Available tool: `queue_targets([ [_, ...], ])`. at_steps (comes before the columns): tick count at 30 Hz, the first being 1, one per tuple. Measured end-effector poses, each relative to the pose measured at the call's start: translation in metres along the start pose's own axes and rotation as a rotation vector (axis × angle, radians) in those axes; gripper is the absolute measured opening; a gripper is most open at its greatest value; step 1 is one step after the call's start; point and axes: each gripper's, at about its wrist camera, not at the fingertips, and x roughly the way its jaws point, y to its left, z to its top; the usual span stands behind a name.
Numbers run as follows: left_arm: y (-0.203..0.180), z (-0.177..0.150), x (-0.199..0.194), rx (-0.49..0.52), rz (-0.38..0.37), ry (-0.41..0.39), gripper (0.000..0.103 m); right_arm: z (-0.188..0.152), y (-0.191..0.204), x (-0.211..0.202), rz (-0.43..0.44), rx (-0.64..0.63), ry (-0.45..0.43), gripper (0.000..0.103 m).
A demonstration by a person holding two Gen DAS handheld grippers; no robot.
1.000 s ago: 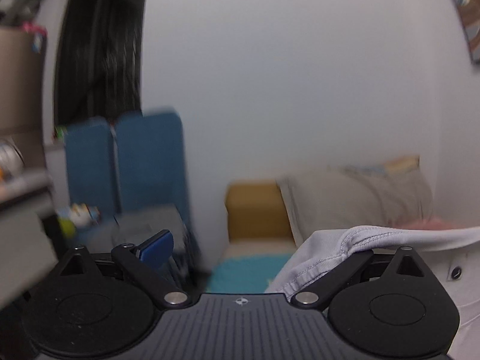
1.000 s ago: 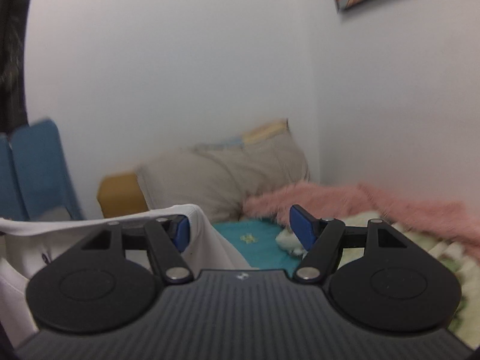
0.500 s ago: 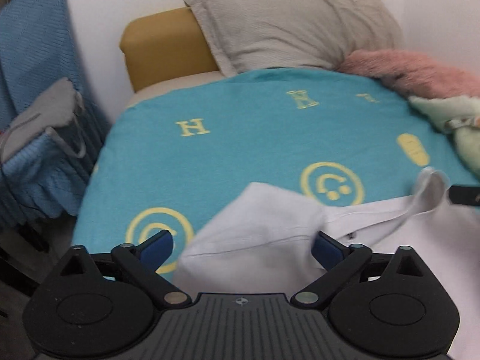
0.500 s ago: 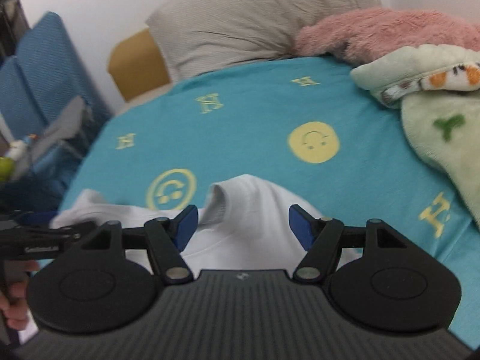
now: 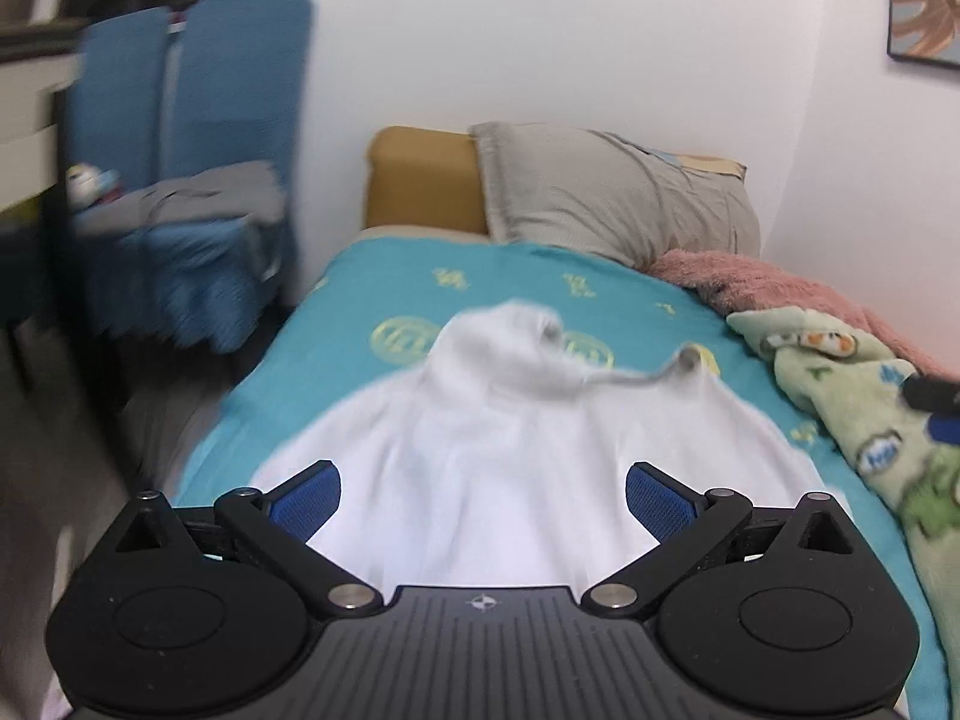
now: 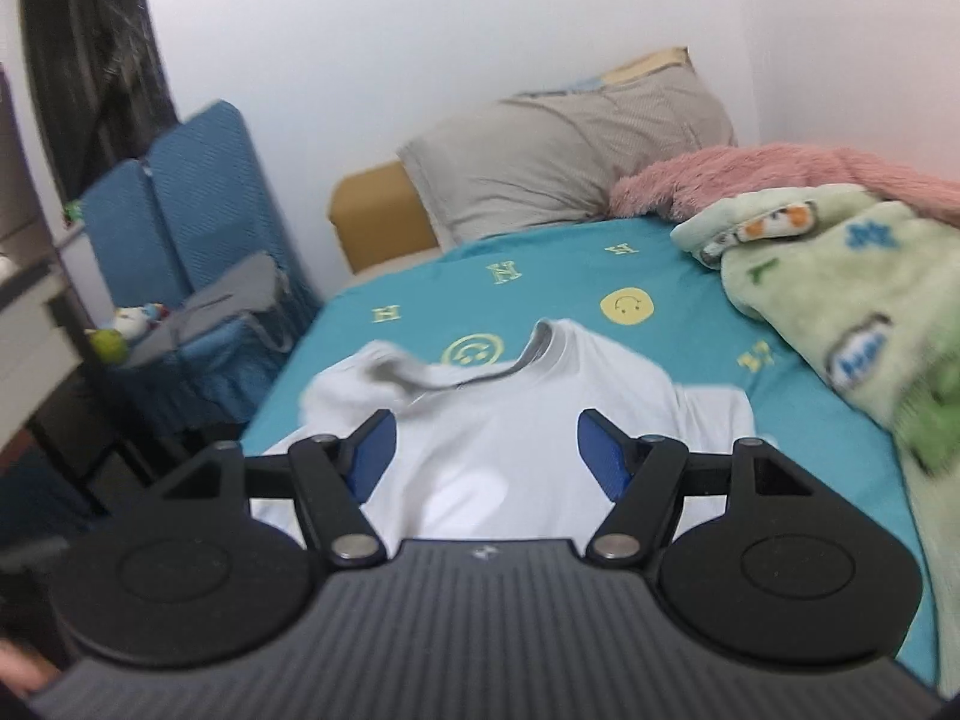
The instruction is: Fold clothes
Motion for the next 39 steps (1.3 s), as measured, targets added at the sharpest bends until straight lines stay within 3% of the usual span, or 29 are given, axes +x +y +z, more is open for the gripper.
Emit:
queue_targets([
  [5,0.021,-0.052,-0.086,-0.051,0.018,-0.021,0.102,-0.032,0.019,-0.092,0.009,-0.018,-0.052,0.069],
  [8,0.029,-0.054,-0.109,-0.115,-0.003,-0.017,0.1,-0.047,0.026,-0.138,0.006,-0.023,-0.082,0.069],
  [13,0.042,-0.055,-0.141,-0.218,-0.036,-0.011,0.099,-0.065,0.014,-0.172,0.001,0.035,-0.076,0.069],
  [17,0.057,-0.048,-0.099,-0.301,-0.058,0.019,0.092,-0.081,-0.004,-0.171,-0.022,0.085,-0.074,0.069],
  [24,0.098,-0.05,-0.002,-0.473,0.002,0.094,0.08,-0.103,-0.021,-0.129,-0.05,0.146,0.013,0.071],
  [29,0.117,-0.048,0.058,-0.556,0.028,0.065,0.069,-0.106,-0.026,-0.096,-0.074,0.133,-0.014,0.07],
  [31,0.113,-0.041,0.074,-0.526,0.025,0.045,0.06,-0.11,-0.031,-0.081,-0.079,0.141,0.014,0.07],
  [33,0.107,-0.025,0.088,-0.435,0.048,0.082,0.028,-0.112,-0.038,-0.067,-0.078,0.18,0.059,0.07],
  [35,0.101,-0.006,0.101,-0.331,0.079,0.125,0.007,-0.114,-0.04,-0.06,-0.088,0.209,0.071,0.07],
  [37,0.095,0.012,0.114,-0.226,0.11,0.168,0.005,-0.115,-0.04,-0.057,-0.101,0.229,0.067,0.07],
  [39,0.09,0.039,0.119,-0.126,0.185,0.144,0.004,-0.117,-0.037,-0.054,-0.111,0.225,0.059,0.071],
])
